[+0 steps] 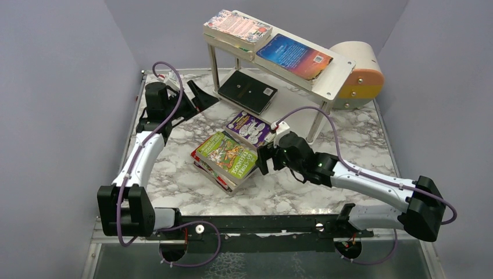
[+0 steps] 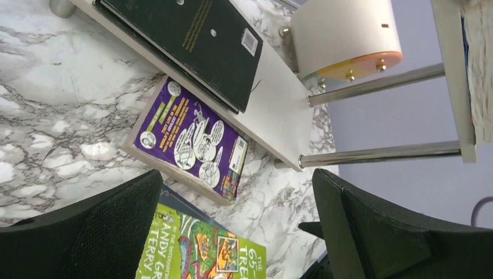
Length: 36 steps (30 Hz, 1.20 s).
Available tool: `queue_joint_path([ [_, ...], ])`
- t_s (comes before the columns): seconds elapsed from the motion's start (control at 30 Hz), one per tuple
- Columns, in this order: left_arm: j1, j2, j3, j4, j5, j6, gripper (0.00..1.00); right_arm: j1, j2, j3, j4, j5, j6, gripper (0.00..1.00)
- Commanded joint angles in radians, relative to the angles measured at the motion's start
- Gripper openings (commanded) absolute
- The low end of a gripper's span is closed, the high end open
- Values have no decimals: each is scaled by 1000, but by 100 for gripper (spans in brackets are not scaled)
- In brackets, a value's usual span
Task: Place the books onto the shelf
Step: Pick up the book from the center of the board.
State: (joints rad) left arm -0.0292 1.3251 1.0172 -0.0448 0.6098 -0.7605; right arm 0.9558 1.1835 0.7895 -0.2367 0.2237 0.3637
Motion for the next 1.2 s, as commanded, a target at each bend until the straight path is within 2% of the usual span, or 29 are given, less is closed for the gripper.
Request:
queue_joint_path([
  [0.0,-2,-36,-64,-126,13,86,99,6,16,20,-21,-49,43,100],
  [0.33,-2,-114,-190,-111,-15,66,97,5,87,20,-48,-78,73,100],
  [0.8,-1,-96,-234,-128,8,112,99,5,181,57,-15,-96,60,100],
  [1.17,-2,-63,-275,-127,30,159,99,6,300,172,16,-107,28,100],
])
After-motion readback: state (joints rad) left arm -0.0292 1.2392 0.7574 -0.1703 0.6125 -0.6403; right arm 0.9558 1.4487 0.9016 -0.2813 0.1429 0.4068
